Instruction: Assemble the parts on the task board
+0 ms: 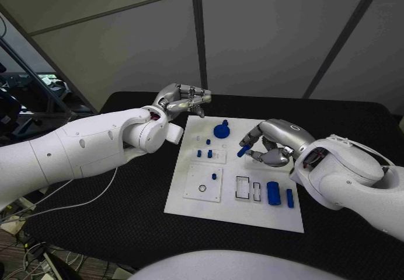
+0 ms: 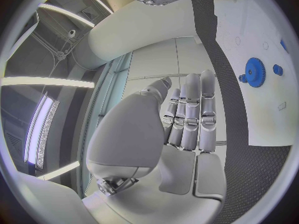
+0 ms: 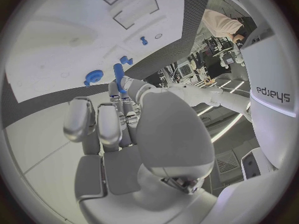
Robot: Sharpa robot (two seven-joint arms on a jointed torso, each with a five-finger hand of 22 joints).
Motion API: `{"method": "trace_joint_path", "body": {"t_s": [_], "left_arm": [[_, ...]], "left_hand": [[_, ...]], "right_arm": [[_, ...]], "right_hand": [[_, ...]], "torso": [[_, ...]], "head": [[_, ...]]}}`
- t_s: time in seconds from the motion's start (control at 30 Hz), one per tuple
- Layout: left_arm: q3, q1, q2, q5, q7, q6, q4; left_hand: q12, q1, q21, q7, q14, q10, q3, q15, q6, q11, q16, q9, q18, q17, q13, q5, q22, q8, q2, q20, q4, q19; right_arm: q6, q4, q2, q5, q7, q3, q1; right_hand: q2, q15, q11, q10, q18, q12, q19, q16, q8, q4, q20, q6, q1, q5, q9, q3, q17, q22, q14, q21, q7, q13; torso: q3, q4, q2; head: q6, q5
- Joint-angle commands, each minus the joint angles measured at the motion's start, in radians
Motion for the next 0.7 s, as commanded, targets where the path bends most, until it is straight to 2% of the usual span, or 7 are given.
{"method": "trace_joint_path", "body": {"t_s": [0.03,0.1,0.27,0.43,0.57,0.7], "left_arm": [[0.0,0.001,0.004,0.002,0.008,0.009,-0.001],[0.0,0.001,0.006,0.002,0.008,0.01,-0.001],[0.0,0.001,0.01,0.002,0.008,0.01,-0.002],[0.001,0.002,0.013,0.002,0.007,0.01,-0.003],[0.001,0.002,0.016,0.002,0.006,0.01,-0.005],[0.001,0.002,0.018,0.002,0.007,0.012,-0.005]], "left_hand": [[0.006,-0.01,-0.003,0.001,-0.001,-0.008,0.007,0.003,-0.005,0.001,-0.004,0.0,-0.014,-0.002,0.001,-0.003,-0.001,0.002,-0.002,-0.001,0.0,-0.008],[0.006,-0.01,-0.003,0.001,-0.001,-0.008,0.007,0.003,-0.005,0.001,-0.004,0.0,-0.014,-0.002,0.001,-0.003,-0.001,0.002,-0.002,-0.001,0.0,-0.008],[0.006,-0.01,-0.003,0.001,-0.001,-0.008,0.007,0.003,-0.005,0.001,-0.004,0.0,-0.014,-0.002,0.001,-0.003,-0.001,0.002,-0.002,-0.001,0.0,-0.008],[0.006,-0.01,-0.003,0.001,-0.001,-0.008,0.007,0.003,-0.005,0.001,-0.004,0.0,-0.014,-0.002,0.001,-0.003,-0.001,0.002,-0.002,-0.001,0.0,-0.008],[0.008,-0.01,-0.004,0.001,-0.002,-0.009,0.009,0.003,-0.006,0.001,-0.006,0.0,-0.014,-0.002,0.001,-0.002,-0.001,0.003,-0.002,-0.001,-0.001,-0.009],[0.008,-0.01,-0.004,0.001,-0.002,-0.009,0.009,0.003,-0.006,0.001,-0.006,0.0,-0.014,-0.002,0.001,-0.002,-0.001,0.003,-0.002,-0.001,-0.001,-0.009]], "right_arm": [[0.0,0.011,0.032,0.065,0.037,-0.001,0.001],[0.012,0.013,0.051,0.069,0.044,-0.011,0.001],[0.031,0.004,0.111,0.044,0.063,-0.054,-0.002],[0.044,-0.012,0.148,-0.009,0.082,-0.082,-0.009],[0.05,-0.027,0.172,-0.038,0.091,-0.097,-0.017],[0.052,-0.046,0.192,-0.06,0.099,-0.109,-0.024]], "right_hand": [[0.001,-0.007,-0.001,0.008,-0.018,-0.004,0.006,0.004,-0.002,-0.001,0.002,0.006,-0.009,0.004,0.002,0.006,0.001,0.001,0.024,0.005,0.003,0.001],[0.002,-0.007,-0.001,0.009,-0.018,-0.005,0.005,0.004,-0.002,-0.001,0.002,0.007,-0.01,0.005,0.002,0.007,0.001,0.001,0.024,0.004,0.002,0.001],[0.001,-0.007,-0.001,0.01,-0.017,-0.007,0.003,0.004,-0.003,-0.005,0.002,0.007,-0.012,0.009,0.002,0.01,0.0,-0.001,0.023,0.004,0.003,0.001],[0.001,-0.006,-0.001,0.01,-0.017,-0.008,0.003,0.004,-0.003,-0.008,0.002,0.008,-0.013,0.013,0.002,0.012,0.0,0.0,0.023,0.004,0.003,0.001],[0.001,-0.006,-0.001,0.011,-0.017,-0.009,0.003,0.005,-0.004,-0.01,0.002,0.008,-0.013,0.015,0.002,0.014,0.001,0.001,0.023,0.005,0.003,0.001],[0.001,-0.006,-0.001,0.011,-0.018,-0.01,0.003,0.006,-0.004,-0.011,0.002,0.009,-0.014,0.017,0.002,0.015,0.002,0.002,0.023,0.006,0.003,0.001]], "torso": [[-0.0004,0.0005,0.002],[-0.0008,0.0008,0.002],[0.0004,-0.0031,0.003],[-0.0004,-0.0019,0.002],[0.0013,-0.0041,0.001],[0.0013,-0.0031,0.001]], "head": [[-0.008,0.009],[-0.011,0.011],[-0.015,0.018],[-0.023,0.023],[-0.028,0.033],[-0.035,0.045]]}}
